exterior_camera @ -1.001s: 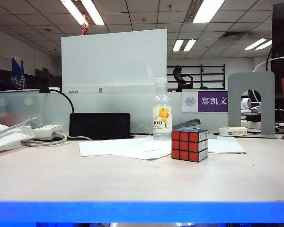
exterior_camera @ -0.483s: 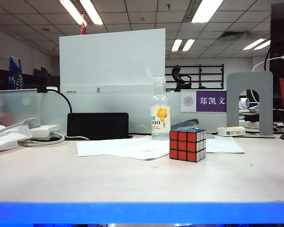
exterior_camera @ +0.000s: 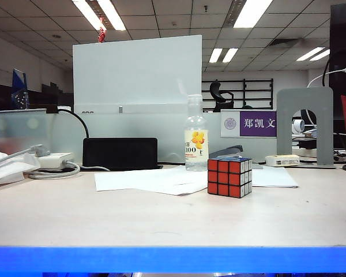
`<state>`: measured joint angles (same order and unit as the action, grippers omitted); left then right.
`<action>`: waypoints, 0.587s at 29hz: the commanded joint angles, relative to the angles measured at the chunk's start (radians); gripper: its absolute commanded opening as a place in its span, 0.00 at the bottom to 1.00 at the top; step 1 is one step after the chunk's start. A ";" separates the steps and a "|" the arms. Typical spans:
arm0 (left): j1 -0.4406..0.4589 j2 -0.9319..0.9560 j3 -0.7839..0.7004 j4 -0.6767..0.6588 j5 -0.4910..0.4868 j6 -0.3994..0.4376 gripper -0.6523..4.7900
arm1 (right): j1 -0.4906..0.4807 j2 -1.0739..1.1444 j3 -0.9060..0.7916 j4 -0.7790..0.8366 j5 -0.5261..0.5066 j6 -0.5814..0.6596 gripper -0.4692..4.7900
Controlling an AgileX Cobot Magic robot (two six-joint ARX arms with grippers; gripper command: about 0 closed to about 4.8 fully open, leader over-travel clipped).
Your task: Rotate the Rubik's Cube so that the bottom side is facing up.
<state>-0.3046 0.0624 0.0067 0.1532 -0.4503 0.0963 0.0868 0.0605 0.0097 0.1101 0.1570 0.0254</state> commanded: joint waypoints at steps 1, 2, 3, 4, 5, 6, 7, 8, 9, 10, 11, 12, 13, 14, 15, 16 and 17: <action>0.001 0.000 0.001 -0.008 0.002 -0.006 0.23 | 0.001 0.002 -0.005 -0.068 -0.005 0.000 0.08; 0.001 0.000 0.001 -0.008 0.002 -0.006 0.22 | 0.001 0.002 -0.005 -0.078 -0.001 0.000 0.08; 0.001 0.000 0.001 -0.008 0.002 -0.006 0.23 | 0.001 0.002 -0.005 -0.084 -0.001 0.001 0.08; 0.001 0.000 0.001 -0.008 0.002 -0.006 0.23 | 0.001 0.002 -0.005 -0.084 -0.001 0.001 0.08; 0.001 0.000 0.001 -0.009 0.001 -0.006 0.22 | 0.001 0.001 -0.005 -0.082 -0.001 0.001 0.08; 0.001 0.000 0.001 -0.010 0.002 -0.006 0.23 | 0.001 0.002 -0.005 -0.082 -0.001 0.001 0.08; 0.001 0.000 0.001 -0.010 0.001 -0.006 0.22 | 0.001 0.001 -0.005 -0.083 -0.001 0.001 0.08; 0.001 0.000 0.001 -0.010 0.002 -0.006 0.22 | 0.001 0.001 -0.005 -0.083 -0.001 0.001 0.08; 0.001 0.000 0.001 -0.010 0.001 -0.006 0.22 | 0.001 0.001 -0.005 -0.083 -0.001 0.001 0.08; 0.001 0.000 0.001 -0.010 0.002 -0.006 0.23 | 0.001 0.001 -0.005 -0.083 -0.001 0.001 0.08; 0.001 0.000 0.001 -0.010 0.001 -0.006 0.23 | 0.001 0.001 -0.005 -0.083 -0.001 0.001 0.08; 0.001 0.000 0.001 -0.010 0.002 -0.006 0.22 | 0.001 0.001 -0.005 -0.083 -0.001 0.001 0.08; 0.001 0.000 0.001 -0.010 0.002 -0.006 0.22 | 0.001 0.001 -0.005 -0.083 -0.001 0.001 0.08; 0.001 0.000 0.001 -0.010 0.002 -0.006 0.23 | 0.001 0.001 -0.005 -0.083 -0.001 0.001 0.08; 0.001 0.000 0.001 -0.010 0.002 -0.006 0.22 | 0.001 0.001 -0.005 -0.083 -0.001 0.001 0.08; 0.001 0.000 0.001 -0.010 0.002 -0.006 0.23 | 0.001 0.001 -0.005 -0.083 -0.001 0.001 0.08; 0.001 0.000 0.001 -0.010 0.002 -0.006 0.22 | 0.001 0.001 -0.005 -0.083 -0.001 0.001 0.08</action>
<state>-0.3050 0.0624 0.0067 0.1371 -0.4492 0.0925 0.0872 0.0612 0.0097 0.0124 0.1555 0.0257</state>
